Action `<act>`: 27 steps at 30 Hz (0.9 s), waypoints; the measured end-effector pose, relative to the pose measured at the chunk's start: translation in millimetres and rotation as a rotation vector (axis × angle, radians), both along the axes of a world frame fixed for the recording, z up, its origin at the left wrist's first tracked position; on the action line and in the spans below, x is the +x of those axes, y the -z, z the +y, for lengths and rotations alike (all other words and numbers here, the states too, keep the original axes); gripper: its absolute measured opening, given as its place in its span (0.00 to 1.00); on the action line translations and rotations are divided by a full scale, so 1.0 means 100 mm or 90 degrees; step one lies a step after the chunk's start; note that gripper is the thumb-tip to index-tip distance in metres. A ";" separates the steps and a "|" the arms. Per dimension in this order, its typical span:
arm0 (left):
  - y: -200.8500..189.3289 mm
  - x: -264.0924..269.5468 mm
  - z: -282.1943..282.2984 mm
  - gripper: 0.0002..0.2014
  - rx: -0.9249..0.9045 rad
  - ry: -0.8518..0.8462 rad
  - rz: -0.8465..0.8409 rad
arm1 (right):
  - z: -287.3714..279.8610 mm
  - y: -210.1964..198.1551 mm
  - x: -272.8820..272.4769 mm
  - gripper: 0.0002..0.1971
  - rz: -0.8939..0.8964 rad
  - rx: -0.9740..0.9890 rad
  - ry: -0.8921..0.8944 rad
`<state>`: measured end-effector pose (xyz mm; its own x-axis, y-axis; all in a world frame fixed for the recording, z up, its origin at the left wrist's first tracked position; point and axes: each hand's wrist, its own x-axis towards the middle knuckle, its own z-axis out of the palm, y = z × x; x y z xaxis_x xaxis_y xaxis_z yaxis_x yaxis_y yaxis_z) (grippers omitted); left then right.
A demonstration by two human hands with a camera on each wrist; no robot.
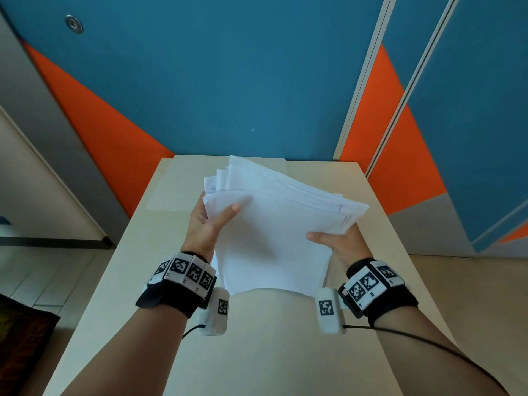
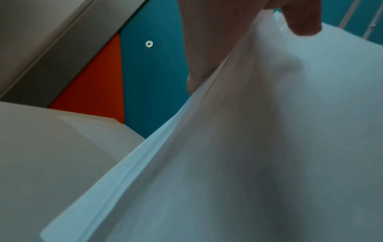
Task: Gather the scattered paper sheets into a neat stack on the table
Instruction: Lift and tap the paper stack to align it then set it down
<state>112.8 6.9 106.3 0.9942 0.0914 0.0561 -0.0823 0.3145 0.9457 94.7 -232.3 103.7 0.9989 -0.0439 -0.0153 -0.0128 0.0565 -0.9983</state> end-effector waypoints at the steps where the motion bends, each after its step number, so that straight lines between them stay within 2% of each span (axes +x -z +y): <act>1: -0.04 0.00 0.00 0.28 -0.006 -0.016 -0.008 | 0.00 -0.01 0.01 0.25 -0.006 0.011 0.009; 4: -0.18 0.01 -0.03 0.21 0.059 -0.103 -0.048 | 0.00 0.00 0.01 0.25 0.002 -0.005 -0.004; 8: -0.41 0.05 -0.14 0.25 0.175 -0.225 -0.091 | -0.03 0.02 -0.02 0.26 0.016 -0.029 -0.020; 14: -0.65 0.14 -0.34 0.23 0.327 -0.296 -0.005 | -0.01 0.04 -0.02 0.24 0.006 -0.029 0.008; 17: -0.63 0.18 -0.32 0.11 0.389 -0.318 0.009 | -0.01 0.04 -0.04 0.21 0.016 -0.029 0.008; 19: -0.54 0.19 -0.23 0.04 0.374 -0.333 0.013 | -0.02 0.04 -0.03 0.19 0.027 -0.030 0.005; 23: -0.29 0.17 -0.05 0.01 0.249 -0.298 0.007 | -0.04 0.05 -0.03 0.15 0.047 -0.033 0.004; 25: -0.22 0.14 0.00 0.03 0.169 -0.257 0.005 | -0.03 0.07 -0.02 0.14 0.058 -0.035 -0.004; 27: -0.14 0.10 0.05 0.13 0.105 -0.163 0.034 | -0.02 0.08 -0.02 0.14 0.068 -0.047 -0.006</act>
